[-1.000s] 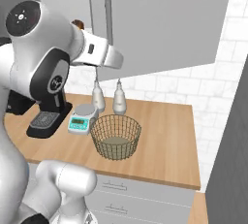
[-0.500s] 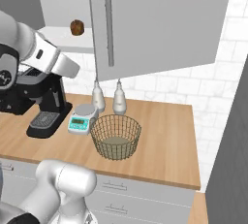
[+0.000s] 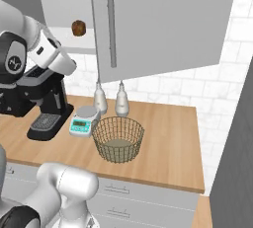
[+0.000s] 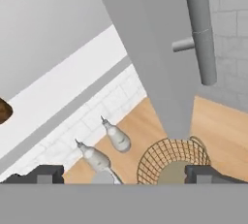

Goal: Open the cabinet, pick up the bread from the cabinet and place it in the basket. Then move the basket to the dining counter.

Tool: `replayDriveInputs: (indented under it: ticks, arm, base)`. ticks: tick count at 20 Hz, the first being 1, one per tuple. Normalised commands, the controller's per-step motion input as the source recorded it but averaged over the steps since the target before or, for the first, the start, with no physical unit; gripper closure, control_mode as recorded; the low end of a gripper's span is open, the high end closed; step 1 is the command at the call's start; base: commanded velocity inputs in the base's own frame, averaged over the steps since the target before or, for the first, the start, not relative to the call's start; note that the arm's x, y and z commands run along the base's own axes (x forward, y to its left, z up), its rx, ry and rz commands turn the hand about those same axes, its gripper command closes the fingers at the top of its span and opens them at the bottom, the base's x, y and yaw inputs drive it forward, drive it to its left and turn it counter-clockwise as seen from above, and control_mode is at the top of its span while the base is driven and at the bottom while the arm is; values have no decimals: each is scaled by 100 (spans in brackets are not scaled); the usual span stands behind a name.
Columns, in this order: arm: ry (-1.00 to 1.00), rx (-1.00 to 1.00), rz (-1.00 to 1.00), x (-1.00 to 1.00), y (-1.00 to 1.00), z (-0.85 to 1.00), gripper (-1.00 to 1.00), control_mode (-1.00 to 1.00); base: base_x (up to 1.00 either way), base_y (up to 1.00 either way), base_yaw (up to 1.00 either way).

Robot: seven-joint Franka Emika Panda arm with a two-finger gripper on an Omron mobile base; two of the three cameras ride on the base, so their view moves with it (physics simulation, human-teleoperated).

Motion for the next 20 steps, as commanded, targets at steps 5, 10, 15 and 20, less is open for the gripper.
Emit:
replayDriveInputs:
  ticks: [5, 10, 15, 20]
  arm:
    - [-4, 23, -21, 49, 11, 0, -100, -100]
    - [-16, 24, -25, 50, 0, -12, -100, -100]
    - [-34, 23, -36, 53, 2, -11, -100, -100]
    - [-40, 33, -55, 57, 3, -1, -100, -100]
  base:
    - [0, 0, 0]
    - [0, 0, 0]
    - [0, 0, 0]
    - [0, 0, 0]
